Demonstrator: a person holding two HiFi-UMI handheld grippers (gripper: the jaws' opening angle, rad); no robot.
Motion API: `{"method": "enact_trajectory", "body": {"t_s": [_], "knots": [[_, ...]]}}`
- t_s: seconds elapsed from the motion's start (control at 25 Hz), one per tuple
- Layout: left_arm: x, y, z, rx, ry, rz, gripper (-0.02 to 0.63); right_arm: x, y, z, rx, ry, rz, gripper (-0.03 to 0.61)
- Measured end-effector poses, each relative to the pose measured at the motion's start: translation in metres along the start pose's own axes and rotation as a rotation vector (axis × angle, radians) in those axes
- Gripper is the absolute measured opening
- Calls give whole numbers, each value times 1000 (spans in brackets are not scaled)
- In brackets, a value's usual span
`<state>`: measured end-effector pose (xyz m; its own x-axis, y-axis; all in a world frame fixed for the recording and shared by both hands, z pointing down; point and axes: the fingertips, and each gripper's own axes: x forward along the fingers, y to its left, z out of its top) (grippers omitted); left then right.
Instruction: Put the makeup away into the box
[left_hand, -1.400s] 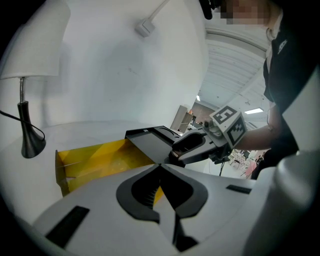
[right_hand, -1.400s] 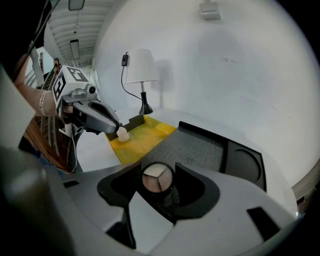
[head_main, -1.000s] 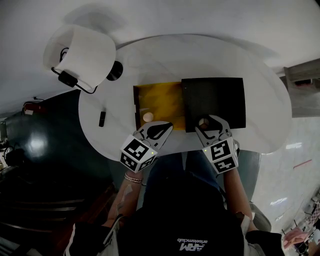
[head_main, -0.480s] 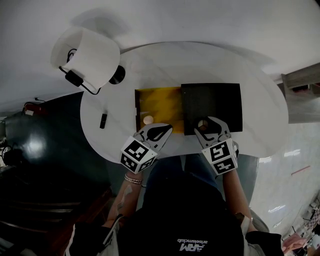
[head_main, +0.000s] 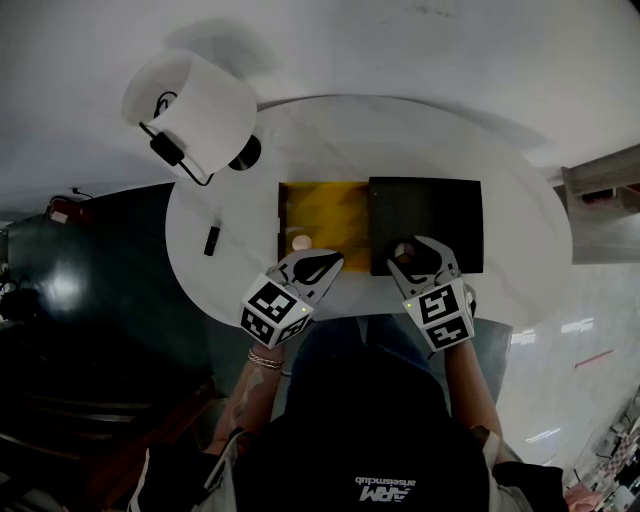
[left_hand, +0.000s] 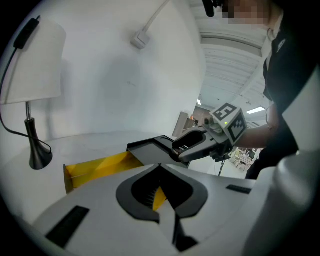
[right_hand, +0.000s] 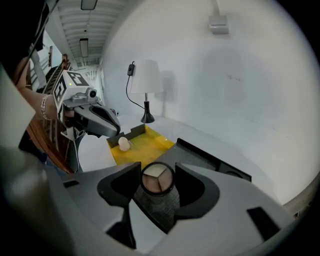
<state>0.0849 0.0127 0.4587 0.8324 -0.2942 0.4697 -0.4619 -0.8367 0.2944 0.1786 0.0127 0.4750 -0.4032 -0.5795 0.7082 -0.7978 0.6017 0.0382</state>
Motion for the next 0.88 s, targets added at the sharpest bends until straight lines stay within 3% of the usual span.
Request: {"method": "enact_trajectory", "body": {"t_s": [0.88], "knots": [[-53,43,-19,-84,-40,132,17,49,49,50,-129,0,141,229]]}}
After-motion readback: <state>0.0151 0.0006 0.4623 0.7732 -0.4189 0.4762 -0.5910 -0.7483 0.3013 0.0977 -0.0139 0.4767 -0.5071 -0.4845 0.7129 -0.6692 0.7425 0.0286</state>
